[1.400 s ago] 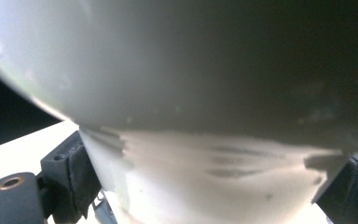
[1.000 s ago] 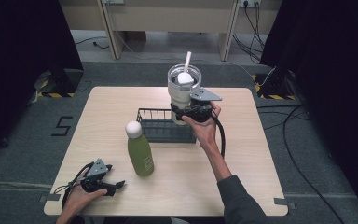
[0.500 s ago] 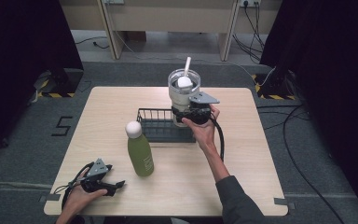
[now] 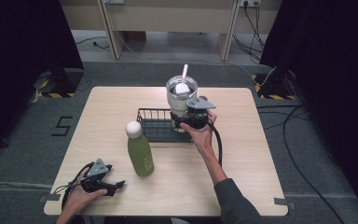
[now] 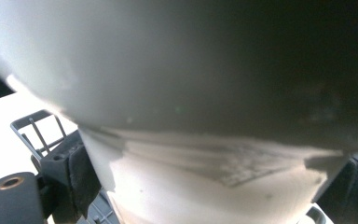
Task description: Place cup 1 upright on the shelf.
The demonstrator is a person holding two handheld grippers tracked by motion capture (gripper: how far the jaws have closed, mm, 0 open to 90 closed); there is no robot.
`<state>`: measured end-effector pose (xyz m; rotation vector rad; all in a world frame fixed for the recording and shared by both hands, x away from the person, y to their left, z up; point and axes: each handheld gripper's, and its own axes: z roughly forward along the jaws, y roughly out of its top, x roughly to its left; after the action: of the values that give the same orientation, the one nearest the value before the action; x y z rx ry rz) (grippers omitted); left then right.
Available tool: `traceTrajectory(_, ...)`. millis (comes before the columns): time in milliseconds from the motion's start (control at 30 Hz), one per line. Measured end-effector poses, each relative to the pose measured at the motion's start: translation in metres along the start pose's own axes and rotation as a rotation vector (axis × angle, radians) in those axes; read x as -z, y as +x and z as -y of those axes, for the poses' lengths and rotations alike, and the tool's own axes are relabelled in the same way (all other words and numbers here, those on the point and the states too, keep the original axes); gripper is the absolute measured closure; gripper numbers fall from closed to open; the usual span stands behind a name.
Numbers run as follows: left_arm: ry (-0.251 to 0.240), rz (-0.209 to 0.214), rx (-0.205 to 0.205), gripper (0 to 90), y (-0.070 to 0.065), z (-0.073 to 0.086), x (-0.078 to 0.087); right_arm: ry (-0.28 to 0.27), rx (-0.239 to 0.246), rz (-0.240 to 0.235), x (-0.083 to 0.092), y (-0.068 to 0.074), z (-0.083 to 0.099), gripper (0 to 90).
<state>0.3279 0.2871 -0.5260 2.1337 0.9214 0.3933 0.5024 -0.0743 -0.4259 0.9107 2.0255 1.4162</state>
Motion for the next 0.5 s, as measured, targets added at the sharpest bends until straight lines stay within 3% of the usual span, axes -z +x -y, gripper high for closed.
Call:
traceTrajectory(167,-0.001,-0.001,0.000,13.3,0.000,0.000,0.000,0.016,0.006,0.008,-0.005,0.001,0.011,10.6)
traceTrajectory(500,-0.001,-0.001,-0.001,13.3,0.000,0.000,0.000,-0.016,-0.009,-0.006,-0.006,-0.003,0.017,9.9)
